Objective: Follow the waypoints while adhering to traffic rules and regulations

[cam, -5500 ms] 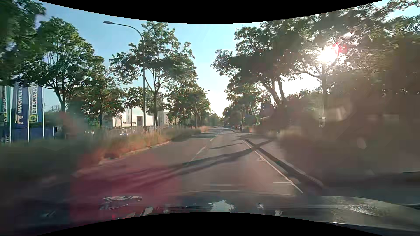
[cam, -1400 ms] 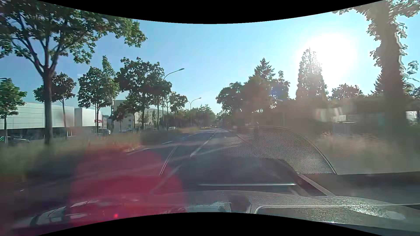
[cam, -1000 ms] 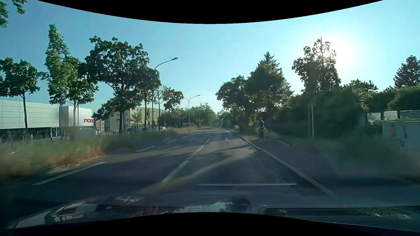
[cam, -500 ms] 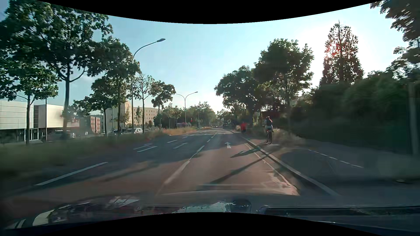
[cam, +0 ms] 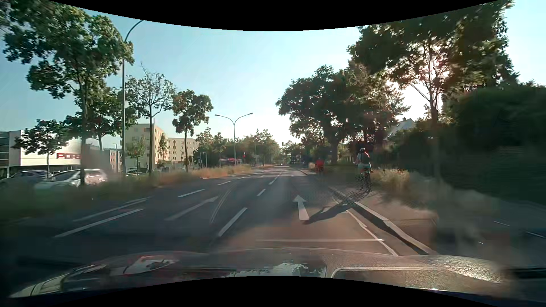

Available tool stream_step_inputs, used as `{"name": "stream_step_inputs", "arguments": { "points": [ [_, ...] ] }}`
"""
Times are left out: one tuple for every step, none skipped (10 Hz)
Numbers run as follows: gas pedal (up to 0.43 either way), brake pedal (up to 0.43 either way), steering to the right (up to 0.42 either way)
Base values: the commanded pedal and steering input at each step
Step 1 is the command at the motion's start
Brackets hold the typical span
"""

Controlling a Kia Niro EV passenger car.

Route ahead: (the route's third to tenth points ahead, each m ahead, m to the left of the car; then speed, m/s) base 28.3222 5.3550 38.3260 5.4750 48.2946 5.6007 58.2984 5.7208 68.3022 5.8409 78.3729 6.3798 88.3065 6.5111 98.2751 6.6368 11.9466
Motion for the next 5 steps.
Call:
{"name": "stream_step_inputs", "arguments": {
  "points": [
    [0.11,0.0,-0.002],
    [0.11,0.0,-0.002],
    [0.11,0.0,-0.002],
    [0.11,0.0,-0.002],
    [0.11,0.0,-0.002]
  ]
}}
